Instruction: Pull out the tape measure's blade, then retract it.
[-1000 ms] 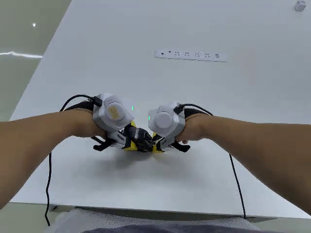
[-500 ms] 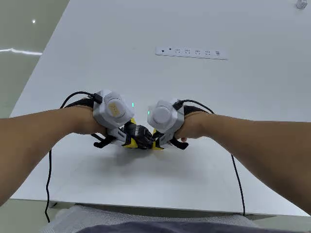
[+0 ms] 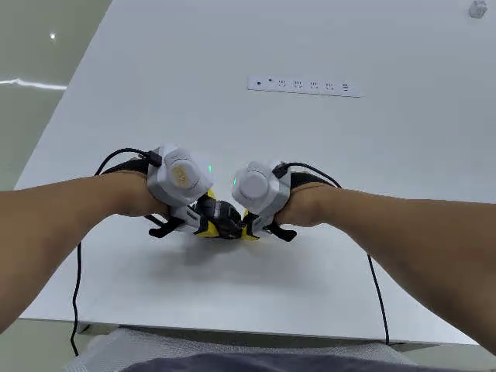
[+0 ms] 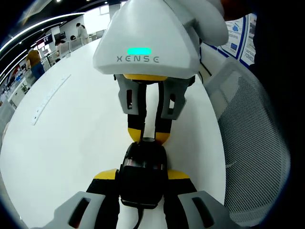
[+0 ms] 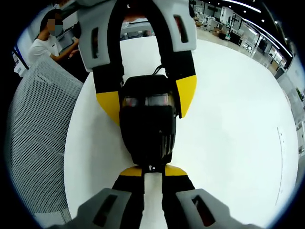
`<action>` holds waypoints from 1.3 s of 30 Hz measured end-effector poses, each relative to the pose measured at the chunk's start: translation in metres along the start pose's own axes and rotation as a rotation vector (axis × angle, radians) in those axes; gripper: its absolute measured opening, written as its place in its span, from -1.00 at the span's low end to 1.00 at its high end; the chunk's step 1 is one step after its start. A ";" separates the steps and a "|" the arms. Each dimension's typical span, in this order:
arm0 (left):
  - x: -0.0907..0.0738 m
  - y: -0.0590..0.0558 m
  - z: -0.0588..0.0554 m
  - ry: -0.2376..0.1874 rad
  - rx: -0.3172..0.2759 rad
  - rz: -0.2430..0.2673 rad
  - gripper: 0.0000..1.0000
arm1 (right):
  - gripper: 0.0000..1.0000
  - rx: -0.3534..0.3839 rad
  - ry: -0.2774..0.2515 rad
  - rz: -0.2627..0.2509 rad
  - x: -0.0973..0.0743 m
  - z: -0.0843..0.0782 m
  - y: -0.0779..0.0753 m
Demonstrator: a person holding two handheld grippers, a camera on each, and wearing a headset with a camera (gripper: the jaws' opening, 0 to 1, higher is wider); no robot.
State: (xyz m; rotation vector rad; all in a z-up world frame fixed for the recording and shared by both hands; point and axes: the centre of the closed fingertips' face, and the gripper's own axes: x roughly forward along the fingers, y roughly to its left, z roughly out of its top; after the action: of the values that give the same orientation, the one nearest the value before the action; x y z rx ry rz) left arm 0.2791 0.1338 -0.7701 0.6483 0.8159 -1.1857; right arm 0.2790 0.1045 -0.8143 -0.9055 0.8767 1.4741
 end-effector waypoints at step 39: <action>0.001 0.000 0.002 0.014 0.001 0.001 -0.36 | -0.78 0.007 0.033 -0.002 -0.011 -0.017 -0.001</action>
State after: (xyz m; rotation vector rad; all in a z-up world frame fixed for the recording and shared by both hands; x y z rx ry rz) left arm 0.2797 0.1319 -0.7702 0.6583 0.8274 -1.1817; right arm 0.2819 0.0846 -0.8120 -0.9278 0.9048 1.4573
